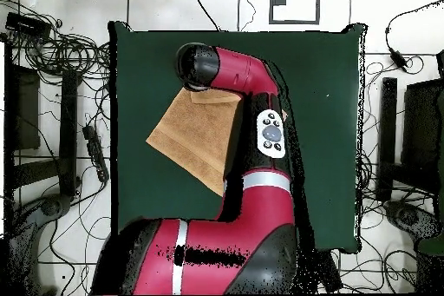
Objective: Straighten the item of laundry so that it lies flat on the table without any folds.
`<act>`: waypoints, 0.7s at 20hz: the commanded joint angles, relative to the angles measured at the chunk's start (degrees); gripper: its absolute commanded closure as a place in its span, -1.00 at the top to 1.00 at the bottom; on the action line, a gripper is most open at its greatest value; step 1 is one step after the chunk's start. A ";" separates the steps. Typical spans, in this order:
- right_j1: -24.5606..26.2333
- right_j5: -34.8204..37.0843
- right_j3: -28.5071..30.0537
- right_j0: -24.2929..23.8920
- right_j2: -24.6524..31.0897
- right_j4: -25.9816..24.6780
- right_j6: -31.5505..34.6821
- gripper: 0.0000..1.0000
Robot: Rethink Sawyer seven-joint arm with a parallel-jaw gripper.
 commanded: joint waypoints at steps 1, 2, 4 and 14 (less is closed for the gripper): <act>0.89 -1.27 8.45 0.56 2.44 1.65 14.23 1.00; 0.21 -1.22 9.48 0.34 2.44 1.57 13.93 1.00; -0.99 -1.51 11.50 -0.07 2.45 1.39 13.48 1.00; -5.03 -4.11 19.20 -1.08 2.84 1.28 12.69 1.00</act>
